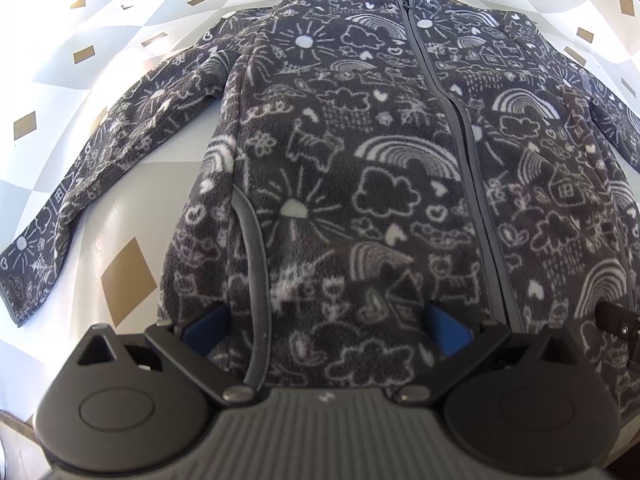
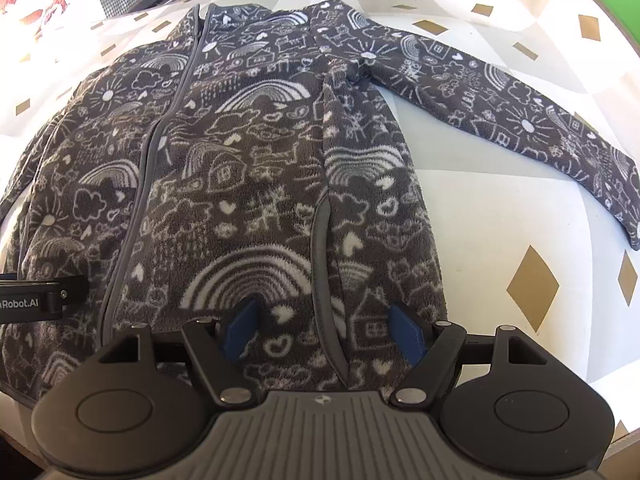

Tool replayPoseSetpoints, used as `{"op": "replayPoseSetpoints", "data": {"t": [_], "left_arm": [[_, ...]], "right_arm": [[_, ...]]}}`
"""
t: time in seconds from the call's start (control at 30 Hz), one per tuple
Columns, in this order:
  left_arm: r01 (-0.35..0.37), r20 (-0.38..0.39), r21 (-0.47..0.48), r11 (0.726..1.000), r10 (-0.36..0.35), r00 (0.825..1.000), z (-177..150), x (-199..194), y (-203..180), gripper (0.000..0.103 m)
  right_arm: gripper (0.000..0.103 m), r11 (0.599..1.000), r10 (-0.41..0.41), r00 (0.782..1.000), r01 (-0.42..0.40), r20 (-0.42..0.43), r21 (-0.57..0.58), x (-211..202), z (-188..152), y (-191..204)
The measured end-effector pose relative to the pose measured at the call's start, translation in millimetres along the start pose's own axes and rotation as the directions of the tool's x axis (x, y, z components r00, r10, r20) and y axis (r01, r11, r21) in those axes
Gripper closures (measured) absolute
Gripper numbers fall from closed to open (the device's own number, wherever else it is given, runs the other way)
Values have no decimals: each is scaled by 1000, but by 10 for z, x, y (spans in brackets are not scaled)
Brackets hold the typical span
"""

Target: Fold clothes

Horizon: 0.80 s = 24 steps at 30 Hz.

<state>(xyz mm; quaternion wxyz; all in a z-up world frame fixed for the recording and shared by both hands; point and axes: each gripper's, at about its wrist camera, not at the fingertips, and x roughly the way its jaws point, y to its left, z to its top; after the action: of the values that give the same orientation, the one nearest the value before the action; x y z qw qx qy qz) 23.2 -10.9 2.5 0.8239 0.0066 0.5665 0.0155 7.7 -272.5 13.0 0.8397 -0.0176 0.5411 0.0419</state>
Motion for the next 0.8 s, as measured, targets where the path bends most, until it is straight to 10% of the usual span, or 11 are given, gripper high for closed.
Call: {"op": "replayPoseSetpoints", "data": {"t": [0.4, 0.8], "left_arm": [[4, -188, 18, 1000, -1, 982, 310, 140, -5, 0], [11, -160, 15, 1000, -8, 987, 289, 92, -5, 0]], "right_arm": [[18, 998, 9, 960, -28, -279, -64, 246, 446, 17], [14, 992, 22, 967, -53, -253, -116, 228, 449, 38]]}}
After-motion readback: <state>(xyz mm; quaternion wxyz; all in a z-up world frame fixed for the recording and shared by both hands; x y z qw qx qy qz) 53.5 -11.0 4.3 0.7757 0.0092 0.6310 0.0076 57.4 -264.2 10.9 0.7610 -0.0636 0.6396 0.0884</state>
